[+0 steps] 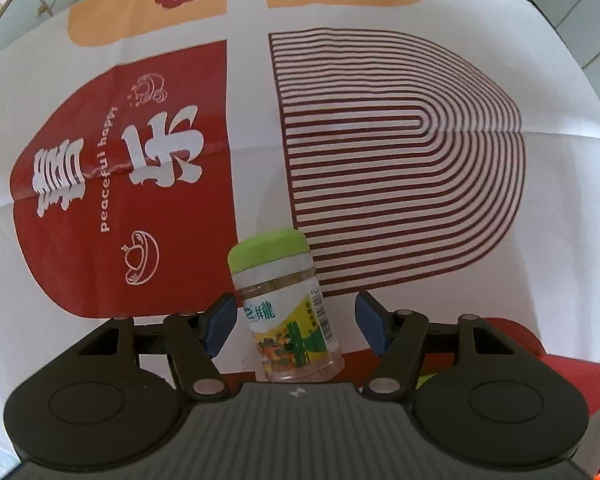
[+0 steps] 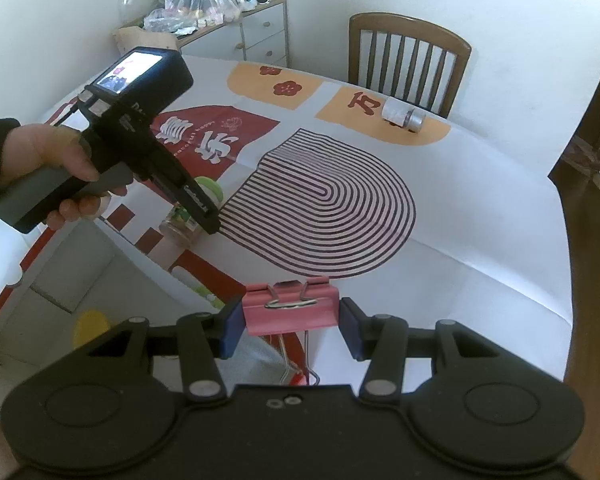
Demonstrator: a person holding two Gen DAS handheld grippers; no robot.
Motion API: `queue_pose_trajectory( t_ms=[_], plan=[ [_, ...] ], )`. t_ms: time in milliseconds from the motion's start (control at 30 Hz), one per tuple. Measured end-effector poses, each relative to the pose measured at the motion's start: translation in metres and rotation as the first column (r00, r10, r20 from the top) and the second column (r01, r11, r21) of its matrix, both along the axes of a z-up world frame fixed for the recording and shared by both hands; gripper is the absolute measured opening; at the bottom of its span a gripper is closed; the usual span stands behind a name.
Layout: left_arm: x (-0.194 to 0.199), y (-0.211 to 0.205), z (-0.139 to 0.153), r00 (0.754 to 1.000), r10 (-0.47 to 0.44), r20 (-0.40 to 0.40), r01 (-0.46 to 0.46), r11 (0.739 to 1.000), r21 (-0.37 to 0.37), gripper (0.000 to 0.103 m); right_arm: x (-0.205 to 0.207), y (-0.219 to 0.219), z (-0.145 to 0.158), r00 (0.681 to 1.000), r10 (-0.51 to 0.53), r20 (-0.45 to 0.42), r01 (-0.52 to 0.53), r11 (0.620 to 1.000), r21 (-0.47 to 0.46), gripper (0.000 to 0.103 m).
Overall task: Organize rigid objects
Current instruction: 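Lift the jar with the left tool while the right tool carries the clip toward the box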
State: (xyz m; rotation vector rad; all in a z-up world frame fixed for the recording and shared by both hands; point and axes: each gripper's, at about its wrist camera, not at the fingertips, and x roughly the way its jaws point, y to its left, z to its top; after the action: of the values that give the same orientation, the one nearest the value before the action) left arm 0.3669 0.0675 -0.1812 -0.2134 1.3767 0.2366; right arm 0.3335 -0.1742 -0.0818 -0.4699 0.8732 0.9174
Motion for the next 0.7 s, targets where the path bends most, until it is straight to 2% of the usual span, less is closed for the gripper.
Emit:
queue_pose_trajectory(
  t_ms=[33,167,433,700],
  plan=[
    [0.000,0.000,-0.002,1.000,0.005,-0.004,-0.004,1.000,0.004,0.064,0.001,0.001,-0.001,1.000,0.004,-0.002,-0.004,1.000,0.000,0.049],
    [0.002,0.003,-0.008,0.999,0.030,-0.020,-0.030,1.000,0.004,0.048,0.005,0.004,-0.004,1.000,0.014,-0.010,-0.014,1.000,-0.002,0.049],
    [-0.001,0.001,-0.003,0.999,0.025,0.020,-0.025,0.999,0.020,0.046,0.005,0.006,-0.006,1.000,0.015,-0.015,-0.015,1.000,-0.004,0.049],
    [-0.020,0.001,0.023,0.995,0.010,0.097,-0.011,1.000,0.012,0.042,-0.007,0.005,0.000,1.000,0.000,0.001,0.000,1.000,0.003,0.049]
  ],
)
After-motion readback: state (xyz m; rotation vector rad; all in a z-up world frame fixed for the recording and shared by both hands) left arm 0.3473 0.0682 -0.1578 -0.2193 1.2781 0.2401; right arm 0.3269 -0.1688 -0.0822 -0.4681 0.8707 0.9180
